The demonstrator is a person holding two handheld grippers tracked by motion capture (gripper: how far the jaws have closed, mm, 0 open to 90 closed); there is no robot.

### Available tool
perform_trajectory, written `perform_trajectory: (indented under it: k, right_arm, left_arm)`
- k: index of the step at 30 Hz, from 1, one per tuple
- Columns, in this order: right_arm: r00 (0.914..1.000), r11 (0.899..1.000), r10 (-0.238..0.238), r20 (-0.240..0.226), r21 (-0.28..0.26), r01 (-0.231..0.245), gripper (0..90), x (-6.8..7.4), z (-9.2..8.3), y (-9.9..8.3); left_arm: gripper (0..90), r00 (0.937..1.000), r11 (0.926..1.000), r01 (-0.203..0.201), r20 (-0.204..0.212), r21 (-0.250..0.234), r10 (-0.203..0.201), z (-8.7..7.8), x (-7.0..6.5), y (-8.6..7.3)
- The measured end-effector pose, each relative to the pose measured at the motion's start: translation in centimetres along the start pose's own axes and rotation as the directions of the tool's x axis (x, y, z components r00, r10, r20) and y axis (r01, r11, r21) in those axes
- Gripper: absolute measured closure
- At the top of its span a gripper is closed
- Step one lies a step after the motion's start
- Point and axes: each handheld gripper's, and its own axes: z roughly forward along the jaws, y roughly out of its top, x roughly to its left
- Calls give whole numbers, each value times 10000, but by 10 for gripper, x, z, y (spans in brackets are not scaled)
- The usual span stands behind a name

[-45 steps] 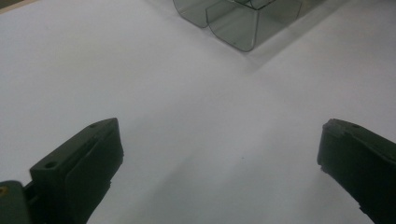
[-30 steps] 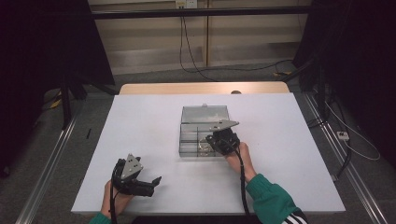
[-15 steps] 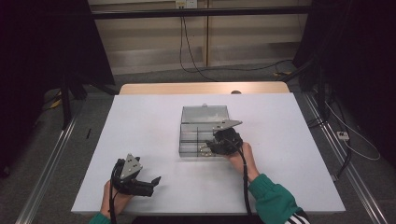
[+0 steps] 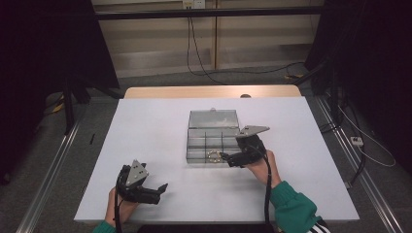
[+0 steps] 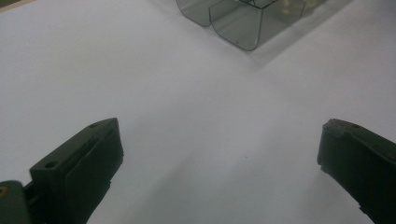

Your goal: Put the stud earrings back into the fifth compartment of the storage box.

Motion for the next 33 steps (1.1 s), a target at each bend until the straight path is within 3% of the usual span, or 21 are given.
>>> perform_trajectory:
  k: [9, 17, 33]
  right_arm:
    - [9991, 9998, 218, -375, 40, -217, 0, -7, -11, -5]
    - [9986, 9984, 325, -428, -455, -344, 0, -11, -23, -11]
    - [9981, 9981, 542, -282, -283, -550, 0, -18, -36, -28]
  left_arm:
    - [0, 10000, 10000, 0, 5, -14, 0, -1, 1, 0]
    - [0, 10000, 10000, 8, -9, -1, -8, 0, 1, 0]
    - [0, 10000, 10000, 42, -49, 1, -42, -1, 0, -1]
